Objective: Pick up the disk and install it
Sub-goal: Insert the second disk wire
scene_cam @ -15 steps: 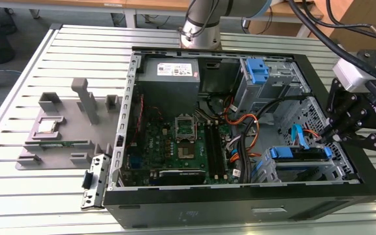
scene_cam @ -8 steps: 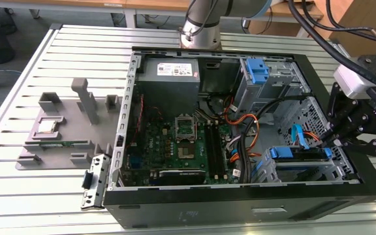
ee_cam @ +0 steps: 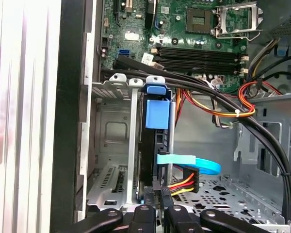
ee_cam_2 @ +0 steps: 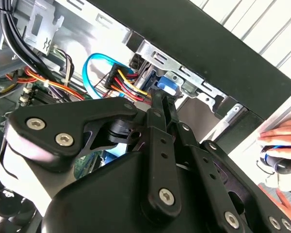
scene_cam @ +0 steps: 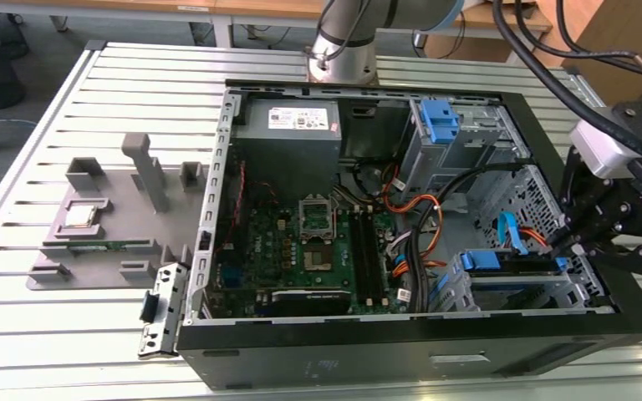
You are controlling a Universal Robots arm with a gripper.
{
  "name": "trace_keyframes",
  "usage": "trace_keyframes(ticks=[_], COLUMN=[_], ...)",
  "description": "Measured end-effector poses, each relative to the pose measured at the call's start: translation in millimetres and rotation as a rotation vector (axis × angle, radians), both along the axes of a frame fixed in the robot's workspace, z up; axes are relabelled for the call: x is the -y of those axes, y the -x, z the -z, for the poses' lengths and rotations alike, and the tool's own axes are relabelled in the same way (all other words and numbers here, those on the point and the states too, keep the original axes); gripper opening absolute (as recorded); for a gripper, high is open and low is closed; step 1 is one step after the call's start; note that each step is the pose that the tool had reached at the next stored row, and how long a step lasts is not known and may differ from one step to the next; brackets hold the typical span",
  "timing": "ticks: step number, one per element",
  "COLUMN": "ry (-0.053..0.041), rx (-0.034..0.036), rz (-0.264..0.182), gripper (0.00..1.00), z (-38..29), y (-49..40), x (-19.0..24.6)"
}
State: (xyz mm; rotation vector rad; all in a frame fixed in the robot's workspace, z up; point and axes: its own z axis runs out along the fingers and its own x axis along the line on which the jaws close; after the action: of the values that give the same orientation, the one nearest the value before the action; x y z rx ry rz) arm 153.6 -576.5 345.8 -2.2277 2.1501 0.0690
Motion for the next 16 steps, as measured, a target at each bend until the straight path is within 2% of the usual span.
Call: trace_keyframes(ticks=[4,16], ry=[-0.0001,0.0001], rx=[0.0058,0.0065], rz=[-0.004,-0.011], gripper=[0.16,0.16], z=[1.0,5.3], y=[0.9,1.7], x=[0.2,0.1])
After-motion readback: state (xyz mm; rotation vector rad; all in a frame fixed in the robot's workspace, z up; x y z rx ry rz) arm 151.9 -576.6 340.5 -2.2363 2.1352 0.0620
